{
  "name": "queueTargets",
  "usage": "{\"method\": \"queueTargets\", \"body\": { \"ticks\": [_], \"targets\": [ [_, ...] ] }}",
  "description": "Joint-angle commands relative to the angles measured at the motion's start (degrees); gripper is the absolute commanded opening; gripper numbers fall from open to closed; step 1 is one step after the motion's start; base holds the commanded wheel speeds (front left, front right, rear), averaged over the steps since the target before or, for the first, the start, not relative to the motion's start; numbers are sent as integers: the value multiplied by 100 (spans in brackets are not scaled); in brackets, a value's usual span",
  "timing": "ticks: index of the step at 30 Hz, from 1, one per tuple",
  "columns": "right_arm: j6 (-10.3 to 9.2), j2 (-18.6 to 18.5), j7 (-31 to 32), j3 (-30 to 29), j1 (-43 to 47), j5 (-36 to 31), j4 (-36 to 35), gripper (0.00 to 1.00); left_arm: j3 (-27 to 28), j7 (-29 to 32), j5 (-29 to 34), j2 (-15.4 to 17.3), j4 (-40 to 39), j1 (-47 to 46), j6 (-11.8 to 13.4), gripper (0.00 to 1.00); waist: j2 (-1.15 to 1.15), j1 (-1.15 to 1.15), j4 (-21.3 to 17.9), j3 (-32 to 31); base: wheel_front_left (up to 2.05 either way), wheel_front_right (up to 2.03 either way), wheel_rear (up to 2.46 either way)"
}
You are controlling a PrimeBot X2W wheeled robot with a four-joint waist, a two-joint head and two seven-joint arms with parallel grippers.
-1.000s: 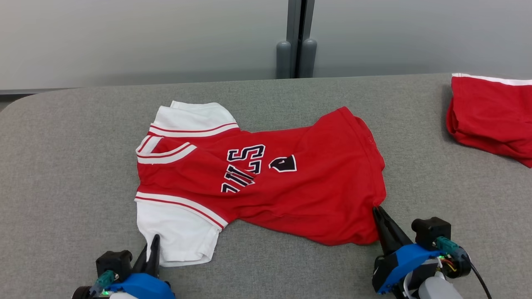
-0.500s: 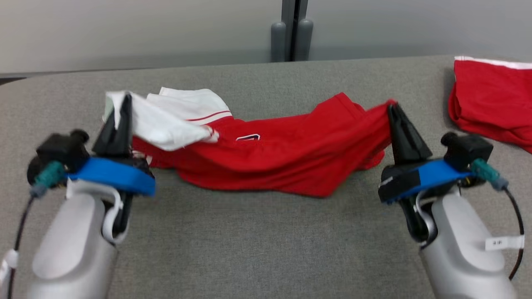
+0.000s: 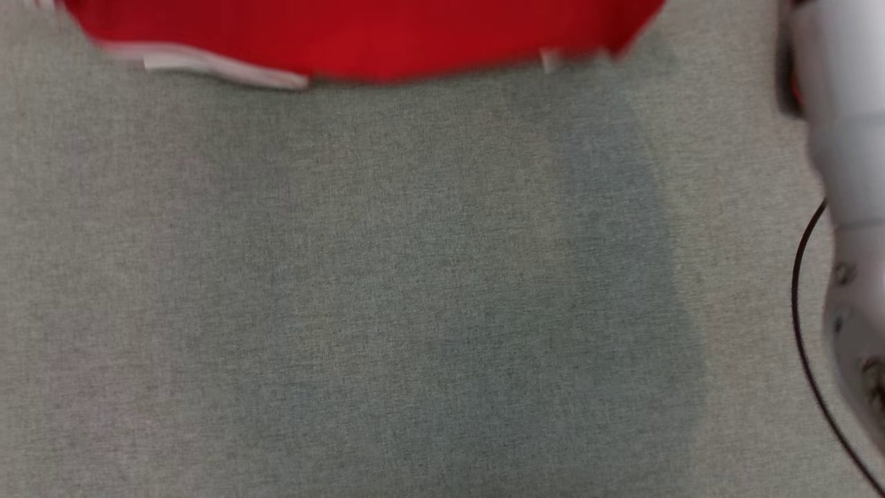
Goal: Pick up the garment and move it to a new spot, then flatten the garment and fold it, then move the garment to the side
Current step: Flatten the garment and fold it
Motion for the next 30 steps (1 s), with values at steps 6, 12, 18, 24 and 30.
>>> {"method": "queueTargets", "body": {
  "ticks": [6, 12, 18, 24, 30],
  "targets": [
    [3, -132, -157, -144, -1307, -266, 627, 0, -310, -309, -72, -188, 688, -1394, -7, 0, -3, -3, 63, 217, 0, 0, 0],
    [3, -163, -190, 23, -1328, -285, 1047, 0, -1065, -472, -318, -279, 931, -1382, -7, 0, -3, -3, 135, 199, 0, 0, 0],
    [3, -187, -196, 323, -200, -67, 666, 0, -1741, -687, -578, -74, 674, -267, -7, 0, -3, -3, 220, 16, 0, 0, 0],
    [3, -269, -196, 830, 1714, 255, -273, 0, -1254, -723, -620, 144, -329, 1729, -1, 0, -3, -3, 226, -333, 0, 0, 0],
    [3, -465, -197, 1496, 3549, 710, -1222, 0, -277, -726, -201, 68, -1543, 4095, 192, 0, -3, -3, 203, -764, 0, 0, 0]
  ]
}}
